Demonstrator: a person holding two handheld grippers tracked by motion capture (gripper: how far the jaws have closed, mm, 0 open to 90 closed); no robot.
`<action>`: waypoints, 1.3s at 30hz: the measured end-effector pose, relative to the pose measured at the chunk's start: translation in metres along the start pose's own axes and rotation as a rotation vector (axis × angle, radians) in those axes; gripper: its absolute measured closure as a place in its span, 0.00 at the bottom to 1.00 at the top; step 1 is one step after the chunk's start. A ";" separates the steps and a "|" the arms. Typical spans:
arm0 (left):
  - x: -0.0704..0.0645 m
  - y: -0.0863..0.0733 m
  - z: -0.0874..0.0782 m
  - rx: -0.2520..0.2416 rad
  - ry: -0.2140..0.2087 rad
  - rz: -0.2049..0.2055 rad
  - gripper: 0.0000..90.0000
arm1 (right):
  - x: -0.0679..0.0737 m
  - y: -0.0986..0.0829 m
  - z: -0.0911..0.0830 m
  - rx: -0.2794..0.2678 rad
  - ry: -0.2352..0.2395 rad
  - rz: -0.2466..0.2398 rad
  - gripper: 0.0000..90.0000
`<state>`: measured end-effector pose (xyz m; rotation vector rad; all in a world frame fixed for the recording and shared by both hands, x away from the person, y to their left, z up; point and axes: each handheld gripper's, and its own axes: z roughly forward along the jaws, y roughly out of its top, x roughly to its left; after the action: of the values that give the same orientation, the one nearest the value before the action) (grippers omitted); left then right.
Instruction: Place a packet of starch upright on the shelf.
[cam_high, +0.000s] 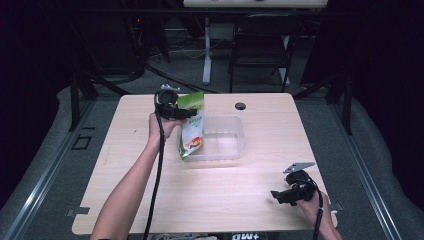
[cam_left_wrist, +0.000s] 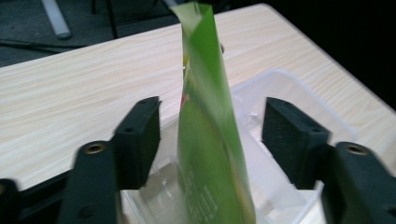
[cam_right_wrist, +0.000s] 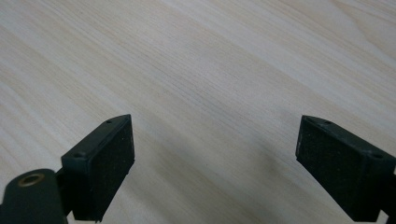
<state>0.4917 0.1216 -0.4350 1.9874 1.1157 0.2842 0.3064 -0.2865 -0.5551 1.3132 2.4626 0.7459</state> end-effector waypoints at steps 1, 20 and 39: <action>-0.001 0.000 0.002 0.011 0.005 0.002 0.56 | 0.000 0.000 0.000 0.003 0.002 -0.003 0.12; -0.024 -0.010 -0.010 -0.104 0.001 0.093 1.00 | 0.001 0.001 0.000 -0.012 0.008 0.004 0.12; -0.017 -0.038 -0.008 -0.273 0.033 0.081 1.00 | 0.001 0.002 0.000 -0.014 0.011 0.003 0.12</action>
<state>0.4543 0.1228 -0.4558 1.7925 0.9619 0.4873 0.3072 -0.2850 -0.5541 1.3118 2.4603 0.7714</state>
